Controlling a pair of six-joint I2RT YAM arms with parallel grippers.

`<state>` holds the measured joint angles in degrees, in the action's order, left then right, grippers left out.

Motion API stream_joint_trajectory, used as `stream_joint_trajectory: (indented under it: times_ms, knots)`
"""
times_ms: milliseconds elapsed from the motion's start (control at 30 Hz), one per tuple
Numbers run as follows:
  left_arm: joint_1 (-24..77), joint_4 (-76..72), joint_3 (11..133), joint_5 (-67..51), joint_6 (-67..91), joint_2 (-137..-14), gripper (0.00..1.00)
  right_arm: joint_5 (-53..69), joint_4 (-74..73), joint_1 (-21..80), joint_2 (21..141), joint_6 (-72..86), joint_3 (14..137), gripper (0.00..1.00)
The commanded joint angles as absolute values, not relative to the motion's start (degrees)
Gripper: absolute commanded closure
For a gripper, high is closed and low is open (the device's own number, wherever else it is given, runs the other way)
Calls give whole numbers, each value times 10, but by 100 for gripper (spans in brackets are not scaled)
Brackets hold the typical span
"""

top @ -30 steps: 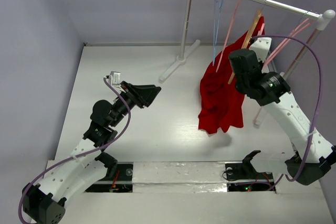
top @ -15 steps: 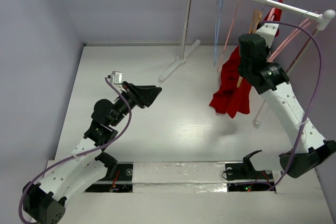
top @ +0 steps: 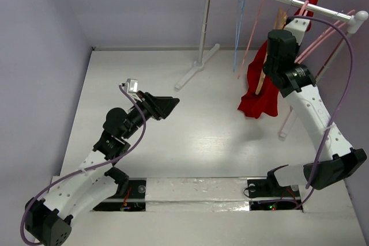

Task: Place the t-shirt on the hanger
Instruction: Place the hanger at the clothesline.

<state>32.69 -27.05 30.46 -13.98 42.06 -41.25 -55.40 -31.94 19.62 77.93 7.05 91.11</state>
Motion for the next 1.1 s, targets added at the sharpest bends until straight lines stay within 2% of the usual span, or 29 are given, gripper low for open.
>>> stream_joint_trajectory:
  times_ms: [0, 333, 633, 1067]
  knots:
    - [330, -285, 325, -149, 423, -417, 53, -575, -238, 192, 743, 52, 927, 100]
    - [330, -239, 332, -139, 410, -404, 53, -573, -199, 168, 743, 18, 939, 100]
    - [330, -209, 344, -128, 405, -402, 53, -503, -214, 113, 758, 34, 943, 100]
    - [330, -210, 347, -125, 406, -412, 53, -433, -201, 82, 753, 74, 864, 100]
